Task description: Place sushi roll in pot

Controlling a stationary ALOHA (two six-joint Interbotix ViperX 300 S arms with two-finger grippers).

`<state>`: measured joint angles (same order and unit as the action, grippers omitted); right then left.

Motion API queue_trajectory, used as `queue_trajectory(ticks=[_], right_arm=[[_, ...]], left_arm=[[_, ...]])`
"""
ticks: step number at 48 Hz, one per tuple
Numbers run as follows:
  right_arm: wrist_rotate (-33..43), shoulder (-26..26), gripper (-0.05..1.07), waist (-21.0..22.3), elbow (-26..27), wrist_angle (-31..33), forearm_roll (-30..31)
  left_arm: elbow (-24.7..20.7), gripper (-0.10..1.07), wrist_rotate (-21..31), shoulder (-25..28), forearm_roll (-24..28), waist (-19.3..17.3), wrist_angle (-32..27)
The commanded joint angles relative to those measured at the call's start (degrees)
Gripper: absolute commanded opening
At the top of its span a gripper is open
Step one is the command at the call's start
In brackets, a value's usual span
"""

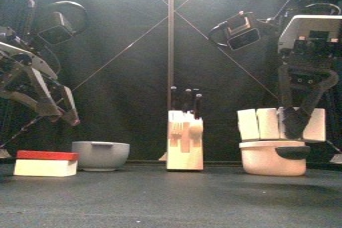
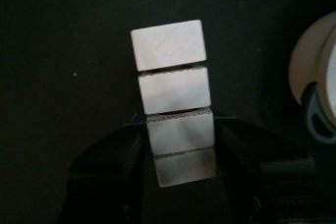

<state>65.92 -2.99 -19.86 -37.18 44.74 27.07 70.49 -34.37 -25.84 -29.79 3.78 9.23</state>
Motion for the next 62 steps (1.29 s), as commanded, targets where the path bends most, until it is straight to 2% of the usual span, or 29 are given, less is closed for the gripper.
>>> queue_trajectory(ticks=[1,15,32,48,62], right_arm=[[0.26,-2.81,0.51,0.88,2.11,1.67,0.09],[0.53,-8.26,0.51,4.39,2.99,5.98,1.05],[0.7,-13.97,0.51,14.5,-2.29,5.27,1.05],[0.7,-15.21,0.51,22.76,-7.82,-0.53,0.09],[0.53,-14.85,0.51,25.22,-10.81,-2.46,0.79]], left_arm=[[-1.32,0.98,0.0,-0.18,0.09,0.0,0.44],[-2.55,0.98,-0.26,-0.18,0.79,0.7,0.53],[-2.55,0.98,-0.26,-0.18,2.02,1.93,1.58],[-2.11,0.98,-0.09,-0.18,2.02,2.02,1.67],[-2.02,0.98,-0.09,-0.18,2.02,1.93,2.11]])
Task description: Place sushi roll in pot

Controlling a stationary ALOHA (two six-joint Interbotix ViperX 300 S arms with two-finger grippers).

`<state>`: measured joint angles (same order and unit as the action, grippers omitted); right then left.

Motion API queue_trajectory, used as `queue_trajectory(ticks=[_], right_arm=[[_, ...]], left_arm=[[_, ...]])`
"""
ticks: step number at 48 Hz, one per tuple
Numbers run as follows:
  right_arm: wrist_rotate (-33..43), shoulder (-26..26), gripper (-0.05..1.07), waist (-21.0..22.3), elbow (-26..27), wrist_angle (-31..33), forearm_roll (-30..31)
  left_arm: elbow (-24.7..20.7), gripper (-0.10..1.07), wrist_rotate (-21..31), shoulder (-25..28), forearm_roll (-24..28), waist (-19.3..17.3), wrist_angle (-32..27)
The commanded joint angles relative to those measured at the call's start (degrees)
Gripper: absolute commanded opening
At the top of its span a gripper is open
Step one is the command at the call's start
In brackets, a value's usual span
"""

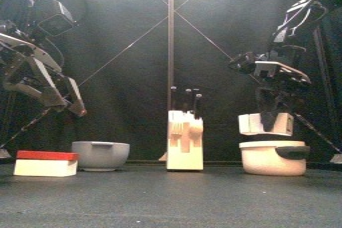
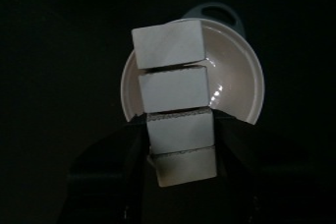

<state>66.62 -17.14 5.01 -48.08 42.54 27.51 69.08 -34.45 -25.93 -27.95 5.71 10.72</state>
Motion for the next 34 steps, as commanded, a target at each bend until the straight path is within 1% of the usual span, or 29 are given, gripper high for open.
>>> queue_trajectory(ticks=[1,24,27,34], right_arm=[[-0.18,-0.7,0.51,0.35,0.0,-0.26,0.35],[-0.18,-0.18,0.53,1.41,-0.97,-2.55,0.44],[-0.18,-0.18,0.55,1.58,-0.97,-2.99,0.35],[-0.09,-0.18,0.63,1.76,-1.05,-3.96,0.18]], left_arm=[[-0.62,0.98,0.0,-0.09,0.09,0.0,0.62],[-0.09,0.98,0.0,-0.09,0.18,0.0,1.76],[-0.09,0.98,0.0,-0.09,0.09,0.0,1.76],[0.0,0.98,0.0,-0.09,0.09,0.0,1.76]])
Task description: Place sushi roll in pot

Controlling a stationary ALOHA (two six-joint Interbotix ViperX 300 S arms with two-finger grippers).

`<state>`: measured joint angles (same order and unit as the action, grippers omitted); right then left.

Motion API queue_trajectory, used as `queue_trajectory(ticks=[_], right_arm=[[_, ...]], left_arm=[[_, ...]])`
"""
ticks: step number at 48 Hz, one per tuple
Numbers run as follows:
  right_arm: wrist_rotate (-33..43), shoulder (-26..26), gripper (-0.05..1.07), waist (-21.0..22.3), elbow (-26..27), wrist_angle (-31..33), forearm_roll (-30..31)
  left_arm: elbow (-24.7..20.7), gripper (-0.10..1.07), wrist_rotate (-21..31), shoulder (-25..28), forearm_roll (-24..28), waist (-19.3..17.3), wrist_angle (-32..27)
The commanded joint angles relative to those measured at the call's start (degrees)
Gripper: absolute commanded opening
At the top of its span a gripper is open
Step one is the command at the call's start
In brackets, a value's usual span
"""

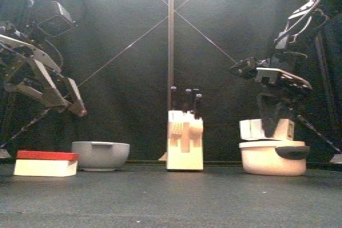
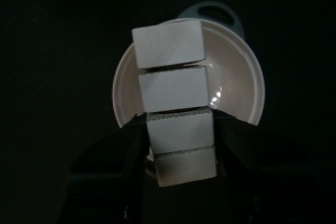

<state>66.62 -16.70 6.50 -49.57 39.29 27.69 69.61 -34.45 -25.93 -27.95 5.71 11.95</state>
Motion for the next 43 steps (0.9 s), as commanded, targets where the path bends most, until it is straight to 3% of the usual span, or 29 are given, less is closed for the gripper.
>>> queue_trajectory(ticks=[1,16,43], right_arm=[[-0.09,-0.62,0.65,0.26,0.44,-0.79,0.0],[-0.09,-0.7,0.82,0.7,0.26,-0.79,-0.44],[-0.09,-0.62,0.84,0.7,0.26,-0.53,-1.05]], left_arm=[[-0.53,0.98,0.0,-0.09,0.18,0.0,0.53],[-0.44,0.98,0.0,-0.09,0.18,0.0,0.53],[-0.53,0.98,-0.09,-0.09,0.18,0.0,0.53]])
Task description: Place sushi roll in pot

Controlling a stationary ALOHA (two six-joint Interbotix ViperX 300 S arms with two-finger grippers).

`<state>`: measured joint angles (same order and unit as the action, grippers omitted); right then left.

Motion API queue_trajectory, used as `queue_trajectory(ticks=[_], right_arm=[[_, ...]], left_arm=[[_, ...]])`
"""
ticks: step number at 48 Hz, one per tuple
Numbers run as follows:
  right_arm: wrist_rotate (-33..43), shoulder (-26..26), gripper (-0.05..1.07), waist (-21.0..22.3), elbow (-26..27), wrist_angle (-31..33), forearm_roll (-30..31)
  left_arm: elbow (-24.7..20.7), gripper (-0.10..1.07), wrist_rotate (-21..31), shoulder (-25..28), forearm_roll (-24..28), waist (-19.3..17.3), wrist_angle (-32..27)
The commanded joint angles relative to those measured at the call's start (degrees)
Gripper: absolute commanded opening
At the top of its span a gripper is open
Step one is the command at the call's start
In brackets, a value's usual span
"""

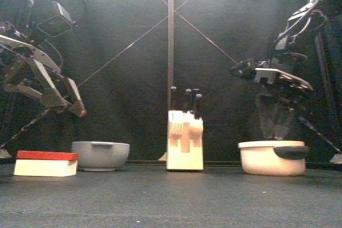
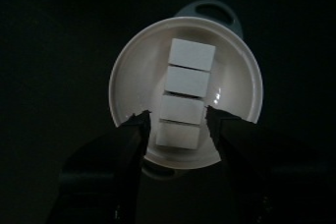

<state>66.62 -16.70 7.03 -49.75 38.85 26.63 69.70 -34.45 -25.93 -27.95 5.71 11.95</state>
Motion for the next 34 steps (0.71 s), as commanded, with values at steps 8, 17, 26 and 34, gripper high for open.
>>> queue_trajectory(ticks=[8,17,26,34], right_arm=[[-0.09,-0.7,0.84,0.26,0.35,-0.09,-0.18],[-0.18,-0.7,0.84,0.18,0.35,-0.09,-0.26],[-0.18,-0.62,0.84,0.18,-0.53,-0.09,-0.7],[-0.18,-0.44,0.84,0.18,-0.88,-0.09,-1.32]], left_arm=[[-0.53,0.98,-0.09,-0.09,0.18,0.0,0.53],[-0.62,0.98,-0.09,-0.09,0.18,0.0,0.53],[-0.62,0.98,-0.09,-0.09,0.09,0.0,0.53],[-0.62,0.98,0.0,-0.09,0.18,0.0,0.53]])
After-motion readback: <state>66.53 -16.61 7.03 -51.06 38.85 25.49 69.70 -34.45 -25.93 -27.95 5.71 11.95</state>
